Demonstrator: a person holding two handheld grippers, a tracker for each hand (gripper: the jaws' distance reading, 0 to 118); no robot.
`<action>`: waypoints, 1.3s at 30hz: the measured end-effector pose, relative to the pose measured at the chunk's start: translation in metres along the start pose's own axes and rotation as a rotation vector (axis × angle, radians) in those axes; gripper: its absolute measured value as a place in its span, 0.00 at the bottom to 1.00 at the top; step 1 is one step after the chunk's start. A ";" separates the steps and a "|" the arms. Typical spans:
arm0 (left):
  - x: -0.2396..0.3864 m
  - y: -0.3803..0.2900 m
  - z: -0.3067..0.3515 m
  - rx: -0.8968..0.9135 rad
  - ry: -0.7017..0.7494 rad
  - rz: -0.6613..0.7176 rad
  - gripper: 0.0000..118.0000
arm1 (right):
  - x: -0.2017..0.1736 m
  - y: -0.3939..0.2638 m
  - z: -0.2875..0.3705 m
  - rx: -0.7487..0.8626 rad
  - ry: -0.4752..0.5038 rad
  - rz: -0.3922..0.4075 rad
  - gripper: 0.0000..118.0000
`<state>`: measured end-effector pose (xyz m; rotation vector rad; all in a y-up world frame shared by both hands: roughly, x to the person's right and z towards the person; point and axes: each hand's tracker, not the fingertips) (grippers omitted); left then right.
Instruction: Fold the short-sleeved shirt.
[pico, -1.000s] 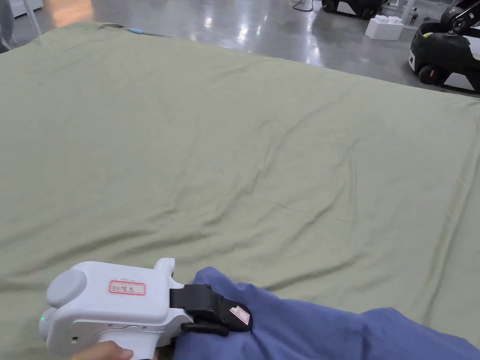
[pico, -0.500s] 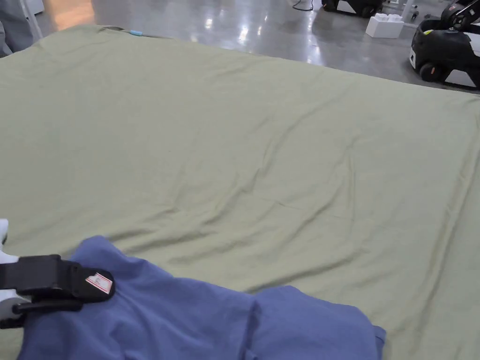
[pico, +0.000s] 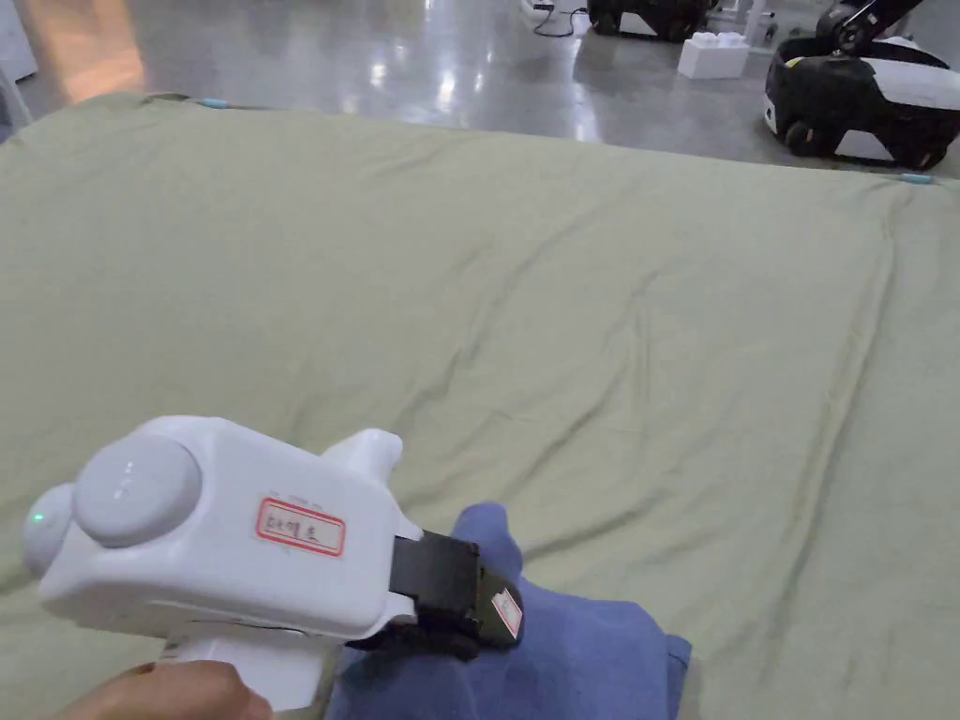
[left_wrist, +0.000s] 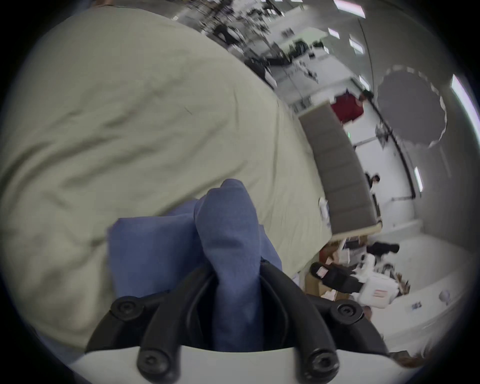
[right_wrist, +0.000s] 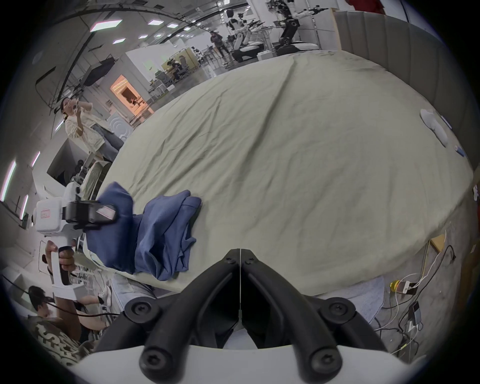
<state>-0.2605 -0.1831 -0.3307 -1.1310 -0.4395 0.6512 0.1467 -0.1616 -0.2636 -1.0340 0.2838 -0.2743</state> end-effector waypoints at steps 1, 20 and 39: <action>0.004 0.000 -0.013 -0.023 -0.004 -0.003 0.14 | 0.003 -0.001 0.002 0.002 -0.007 -0.005 0.02; -0.022 -0.025 -0.037 -0.096 -0.143 0.119 0.07 | 0.010 -0.007 -0.011 -0.029 0.021 -0.025 0.02; -0.025 -0.039 0.033 0.217 -0.304 0.019 0.01 | -0.068 0.029 -0.057 -0.003 0.259 0.132 0.02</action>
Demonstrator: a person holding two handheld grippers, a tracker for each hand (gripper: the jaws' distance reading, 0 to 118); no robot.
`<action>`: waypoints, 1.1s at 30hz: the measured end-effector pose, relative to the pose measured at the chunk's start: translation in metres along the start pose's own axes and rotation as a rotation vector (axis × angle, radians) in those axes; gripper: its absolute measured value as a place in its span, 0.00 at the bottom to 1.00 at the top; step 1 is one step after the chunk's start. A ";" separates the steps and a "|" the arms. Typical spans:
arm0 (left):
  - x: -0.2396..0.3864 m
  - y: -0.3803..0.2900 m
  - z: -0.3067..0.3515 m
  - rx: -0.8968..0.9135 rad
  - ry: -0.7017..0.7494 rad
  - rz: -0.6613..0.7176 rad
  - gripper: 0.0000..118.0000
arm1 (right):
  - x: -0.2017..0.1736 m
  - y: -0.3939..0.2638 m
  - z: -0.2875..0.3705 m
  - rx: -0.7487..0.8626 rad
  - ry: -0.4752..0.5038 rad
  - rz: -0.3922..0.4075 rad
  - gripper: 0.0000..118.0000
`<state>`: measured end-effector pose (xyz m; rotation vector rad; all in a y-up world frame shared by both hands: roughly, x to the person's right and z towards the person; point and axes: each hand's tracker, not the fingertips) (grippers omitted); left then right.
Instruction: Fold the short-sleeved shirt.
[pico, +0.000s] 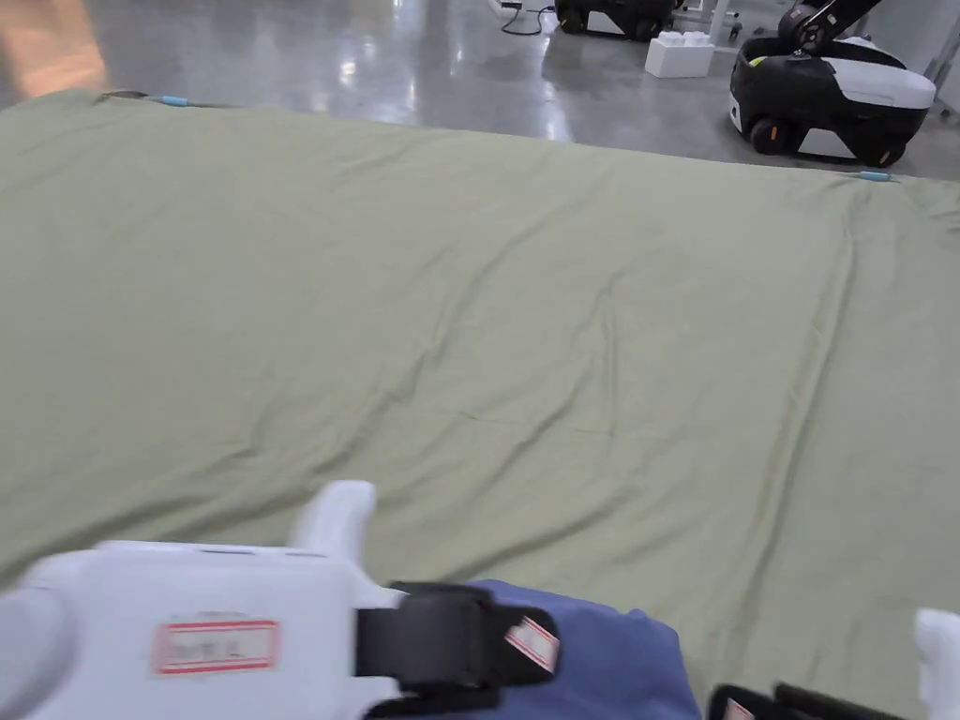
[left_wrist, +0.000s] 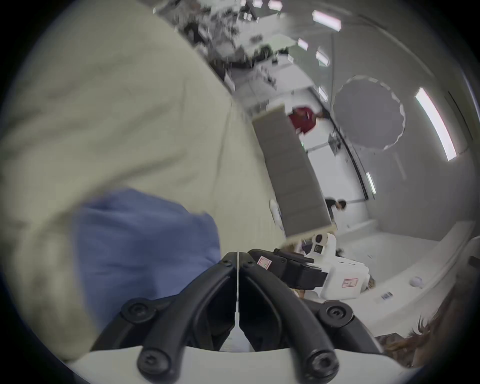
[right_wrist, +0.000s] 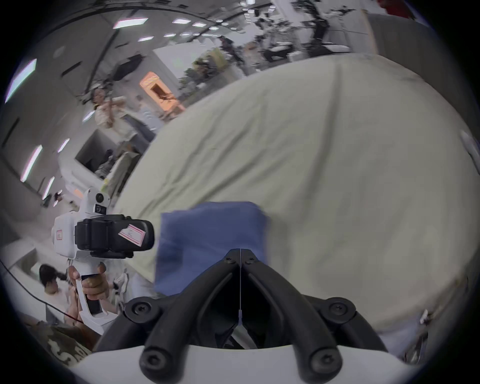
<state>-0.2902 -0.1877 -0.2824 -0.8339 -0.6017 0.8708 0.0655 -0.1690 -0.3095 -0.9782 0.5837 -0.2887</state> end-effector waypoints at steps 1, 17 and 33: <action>-0.005 0.001 0.021 0.050 0.046 0.000 0.01 | -0.009 0.005 -0.013 -0.015 0.028 0.014 0.02; -0.081 0.000 0.030 0.005 0.109 0.247 0.76 | -0.001 -0.006 -0.119 -0.272 0.165 -0.146 0.02; -0.117 -0.020 -0.030 -0.084 0.067 0.318 0.31 | 0.015 -0.006 -0.096 -0.275 0.209 -0.245 0.02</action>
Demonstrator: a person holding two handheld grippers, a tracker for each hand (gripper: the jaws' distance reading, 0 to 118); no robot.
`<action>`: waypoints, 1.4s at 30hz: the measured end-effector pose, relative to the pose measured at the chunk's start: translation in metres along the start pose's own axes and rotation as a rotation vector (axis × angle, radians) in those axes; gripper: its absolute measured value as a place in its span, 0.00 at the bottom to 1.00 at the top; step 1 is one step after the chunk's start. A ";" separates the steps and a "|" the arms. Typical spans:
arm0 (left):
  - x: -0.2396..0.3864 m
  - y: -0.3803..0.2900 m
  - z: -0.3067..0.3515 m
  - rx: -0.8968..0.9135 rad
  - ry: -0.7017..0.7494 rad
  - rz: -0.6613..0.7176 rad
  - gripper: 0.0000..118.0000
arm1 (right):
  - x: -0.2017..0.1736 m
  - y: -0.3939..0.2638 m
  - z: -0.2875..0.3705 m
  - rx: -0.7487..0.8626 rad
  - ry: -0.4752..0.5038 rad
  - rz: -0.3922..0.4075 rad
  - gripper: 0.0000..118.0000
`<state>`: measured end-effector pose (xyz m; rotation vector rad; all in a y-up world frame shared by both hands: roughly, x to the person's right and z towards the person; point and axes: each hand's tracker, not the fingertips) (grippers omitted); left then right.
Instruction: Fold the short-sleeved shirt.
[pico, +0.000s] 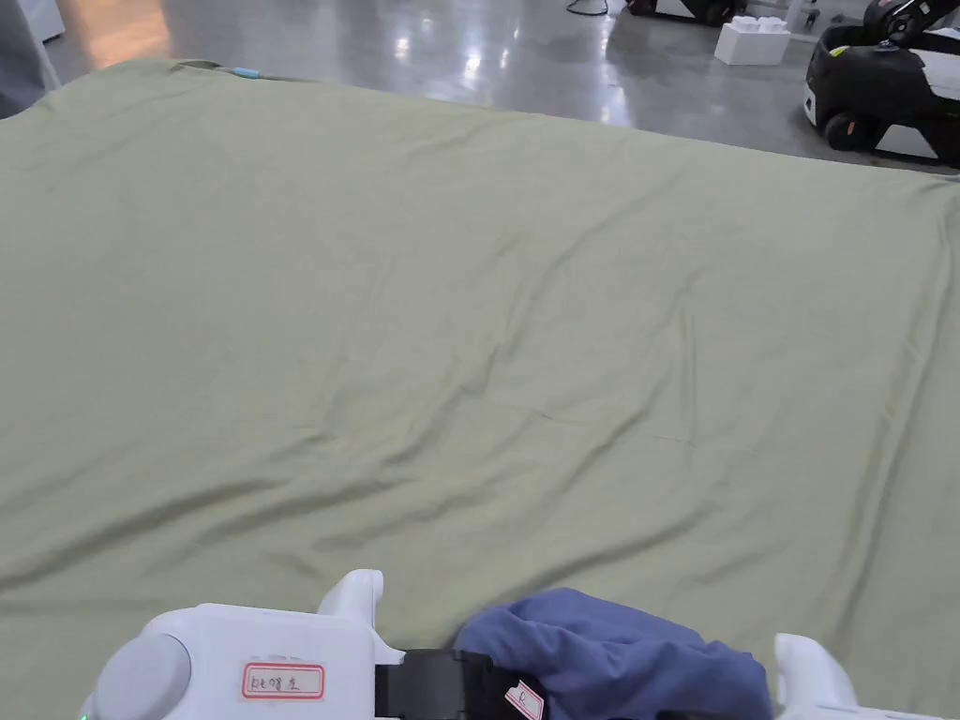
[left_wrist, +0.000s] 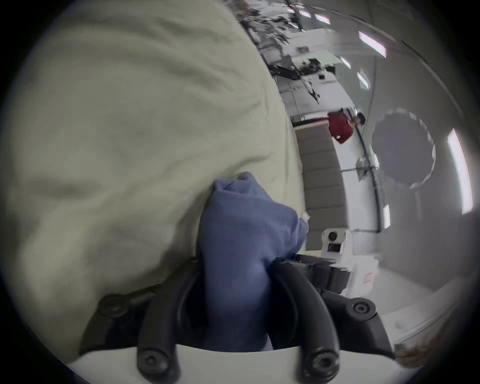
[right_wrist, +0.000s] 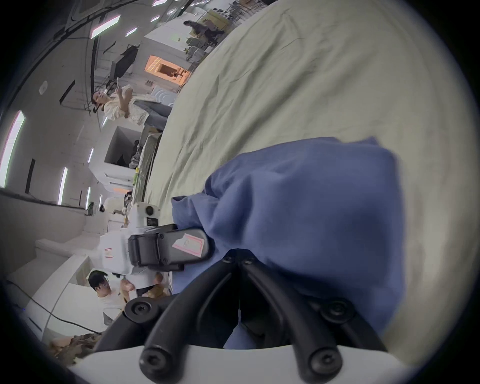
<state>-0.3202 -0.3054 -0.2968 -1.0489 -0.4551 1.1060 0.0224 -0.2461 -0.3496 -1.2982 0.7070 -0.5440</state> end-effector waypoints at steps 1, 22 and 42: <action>-0.001 0.004 0.003 -0.016 -0.037 0.036 0.30 | 0.001 -0.004 0.010 0.029 -0.001 -0.009 0.02; -0.029 0.061 0.276 0.327 0.419 0.007 0.30 | -0.037 -0.020 0.105 0.310 -0.312 0.001 0.02; -0.121 0.152 0.413 0.530 0.793 0.147 0.74 | -0.119 0.003 0.027 0.167 -0.368 0.144 0.02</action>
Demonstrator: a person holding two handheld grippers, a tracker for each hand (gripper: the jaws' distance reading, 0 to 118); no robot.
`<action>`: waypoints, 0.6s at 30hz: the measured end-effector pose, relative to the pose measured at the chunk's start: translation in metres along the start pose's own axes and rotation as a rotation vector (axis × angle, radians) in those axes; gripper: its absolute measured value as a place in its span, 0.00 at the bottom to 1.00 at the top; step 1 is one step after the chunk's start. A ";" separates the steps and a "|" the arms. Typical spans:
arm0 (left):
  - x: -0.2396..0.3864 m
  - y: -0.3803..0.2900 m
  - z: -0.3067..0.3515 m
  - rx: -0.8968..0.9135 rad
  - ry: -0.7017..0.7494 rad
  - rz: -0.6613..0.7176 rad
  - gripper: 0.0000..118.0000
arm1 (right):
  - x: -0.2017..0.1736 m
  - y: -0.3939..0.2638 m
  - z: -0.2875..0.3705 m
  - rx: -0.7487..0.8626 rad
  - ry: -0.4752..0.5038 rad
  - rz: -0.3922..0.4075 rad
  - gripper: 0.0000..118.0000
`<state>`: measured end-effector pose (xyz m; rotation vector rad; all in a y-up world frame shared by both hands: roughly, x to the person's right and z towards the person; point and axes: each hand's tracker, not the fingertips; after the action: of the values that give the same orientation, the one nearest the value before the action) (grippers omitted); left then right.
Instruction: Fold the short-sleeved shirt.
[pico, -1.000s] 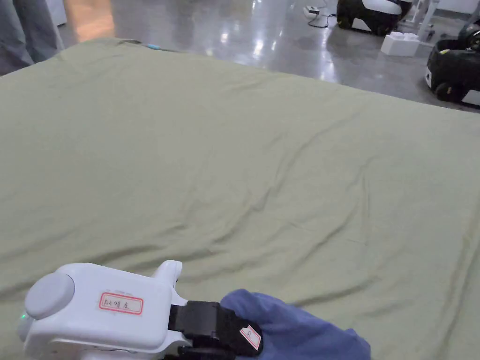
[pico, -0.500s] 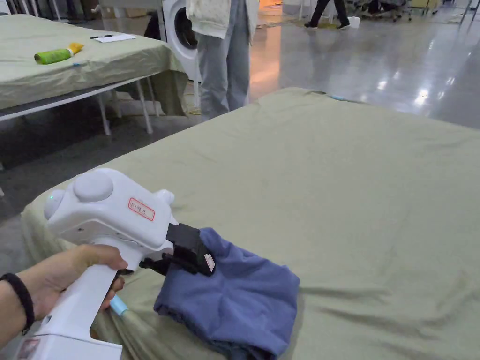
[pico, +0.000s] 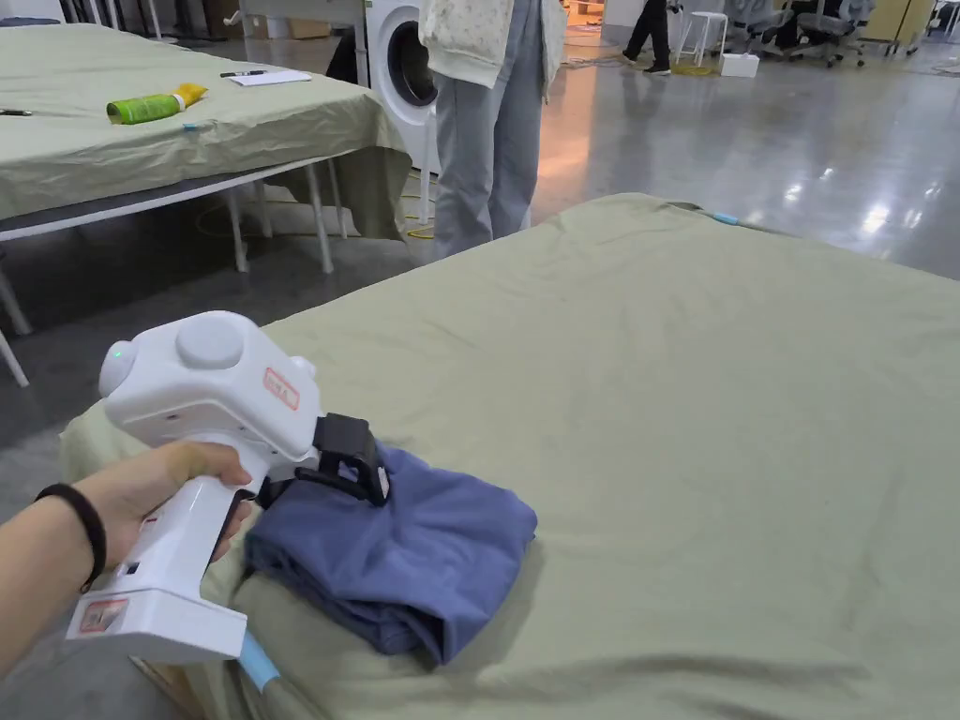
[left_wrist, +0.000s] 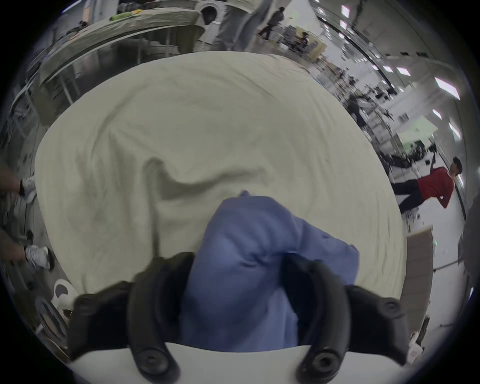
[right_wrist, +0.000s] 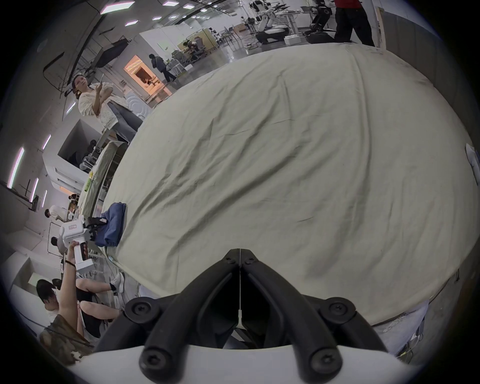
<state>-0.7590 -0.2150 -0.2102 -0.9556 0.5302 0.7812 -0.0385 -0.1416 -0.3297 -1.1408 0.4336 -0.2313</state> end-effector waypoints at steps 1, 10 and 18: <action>-0.007 -0.001 0.007 0.015 -0.010 0.021 0.74 | -0.001 0.000 -0.001 -0.007 0.002 0.009 0.02; 0.001 -0.061 0.163 0.384 -0.196 0.014 0.05 | 0.007 0.002 -0.007 0.005 0.029 0.067 0.02; 0.214 -0.213 0.213 1.021 -0.359 -0.558 0.04 | 0.028 0.012 0.028 0.315 -0.024 0.135 0.02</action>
<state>-0.4463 -0.0291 -0.1471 0.0176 0.2549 0.0975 -0.0014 -0.1250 -0.3372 -0.8022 0.4339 -0.1609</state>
